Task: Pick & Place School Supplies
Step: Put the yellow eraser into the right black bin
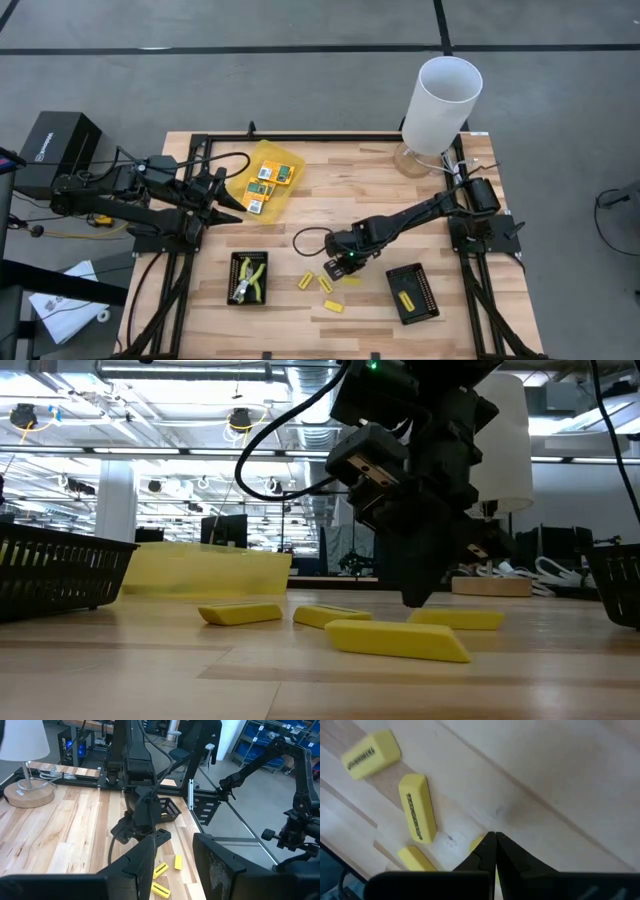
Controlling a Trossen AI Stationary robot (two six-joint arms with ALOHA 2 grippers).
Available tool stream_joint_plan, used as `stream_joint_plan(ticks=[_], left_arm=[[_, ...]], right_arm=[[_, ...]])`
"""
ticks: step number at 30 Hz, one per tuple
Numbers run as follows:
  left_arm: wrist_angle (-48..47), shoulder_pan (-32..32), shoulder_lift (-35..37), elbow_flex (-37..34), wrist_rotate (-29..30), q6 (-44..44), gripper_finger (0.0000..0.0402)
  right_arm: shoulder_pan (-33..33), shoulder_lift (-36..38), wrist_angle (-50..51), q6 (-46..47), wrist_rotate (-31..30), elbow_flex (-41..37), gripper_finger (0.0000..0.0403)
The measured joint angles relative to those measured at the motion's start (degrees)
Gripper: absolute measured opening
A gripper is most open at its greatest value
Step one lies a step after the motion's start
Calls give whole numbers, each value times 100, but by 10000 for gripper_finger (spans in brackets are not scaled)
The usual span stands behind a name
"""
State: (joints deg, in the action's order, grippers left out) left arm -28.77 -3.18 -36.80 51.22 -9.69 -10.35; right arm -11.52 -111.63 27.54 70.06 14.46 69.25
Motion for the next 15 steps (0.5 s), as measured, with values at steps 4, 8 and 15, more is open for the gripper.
stream_joint_plan(ticks=[4,8,15], left_arm=[[0,0,0,0,0,2,129],[2,0,0,0,17,-2,129],[1,0,0,0,63,-7,129]], right_arm=[[77,17,-179,-117,33,11,0],[71,18,-191,-187,203,11,0],[-44,24,-98,-317,527,11,0]])
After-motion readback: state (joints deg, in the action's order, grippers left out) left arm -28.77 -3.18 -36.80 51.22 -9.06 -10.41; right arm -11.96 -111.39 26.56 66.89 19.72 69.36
